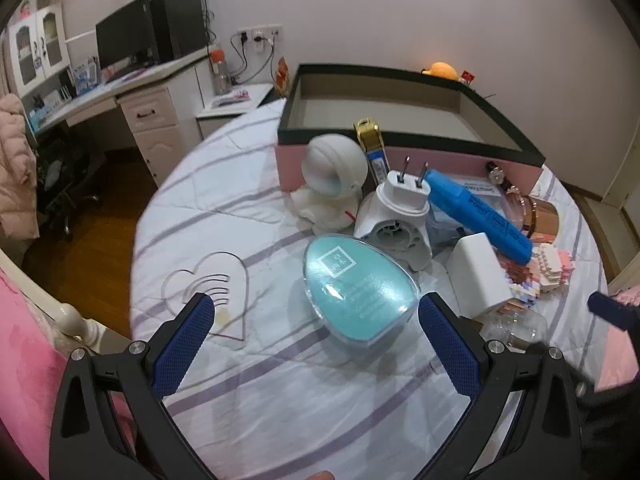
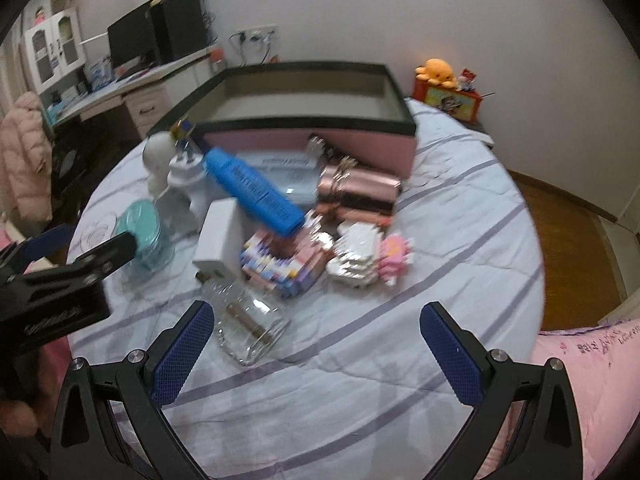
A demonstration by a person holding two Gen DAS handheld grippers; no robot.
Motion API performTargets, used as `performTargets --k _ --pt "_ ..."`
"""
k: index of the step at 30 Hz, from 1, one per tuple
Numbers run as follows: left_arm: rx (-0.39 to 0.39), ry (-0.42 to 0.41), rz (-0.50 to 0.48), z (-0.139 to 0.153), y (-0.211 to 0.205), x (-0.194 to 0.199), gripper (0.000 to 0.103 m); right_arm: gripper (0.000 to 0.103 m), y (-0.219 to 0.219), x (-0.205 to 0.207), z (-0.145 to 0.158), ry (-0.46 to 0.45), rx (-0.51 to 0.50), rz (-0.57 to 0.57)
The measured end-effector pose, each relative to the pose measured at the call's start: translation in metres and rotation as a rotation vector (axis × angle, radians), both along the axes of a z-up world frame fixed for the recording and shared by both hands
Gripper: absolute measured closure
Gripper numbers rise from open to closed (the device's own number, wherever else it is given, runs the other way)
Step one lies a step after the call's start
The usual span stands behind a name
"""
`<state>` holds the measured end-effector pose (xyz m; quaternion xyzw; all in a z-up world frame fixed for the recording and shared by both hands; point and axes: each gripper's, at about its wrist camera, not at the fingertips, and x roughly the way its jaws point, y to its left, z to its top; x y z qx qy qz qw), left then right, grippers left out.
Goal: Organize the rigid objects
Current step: 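Grasp the teal egg-shaped case with the left tool while the right tool grasps the clear glass bottle, then carry the teal case and glass bottle into the black tray and open both tools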
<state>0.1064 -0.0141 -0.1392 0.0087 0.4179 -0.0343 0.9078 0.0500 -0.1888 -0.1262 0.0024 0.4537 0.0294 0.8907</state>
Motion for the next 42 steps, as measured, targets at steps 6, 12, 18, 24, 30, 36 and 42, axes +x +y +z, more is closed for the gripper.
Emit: performTargets --k 6,12,18,24,30,36,42 --pt "0.009 0.015 0.002 -0.015 -0.006 0.014 0.000 0.010 0.014 0.012 -0.020 0.037 0.006 0.046" --pt "-0.020 0.043 -0.005 -0.027 -0.006 0.024 0.007 0.029 0.025 0.011 -0.032 0.016 -0.010 0.081" --pt "-0.078 0.040 -0.035 -0.024 0.003 0.024 0.031 0.048 0.023 0.002 -0.028 0.009 0.022 0.092" --pt "-0.080 0.032 -0.032 -0.019 0.010 0.012 0.031 0.048 0.010 -0.004 -0.021 0.015 0.070 0.082" --pt "-0.078 -0.005 -0.044 0.003 0.008 -0.001 0.031 0.048 0.000 -0.012 0.001 -0.022 0.116 0.073" --pt "-0.072 -0.071 -0.054 0.037 0.001 0.012 0.031 0.048 -0.007 0.016 0.040 -0.125 0.101 0.070" --pt "-0.071 -0.115 -0.041 0.064 -0.004 0.056 0.031 0.048 -0.012 0.073 0.066 -0.182 0.093 0.075"
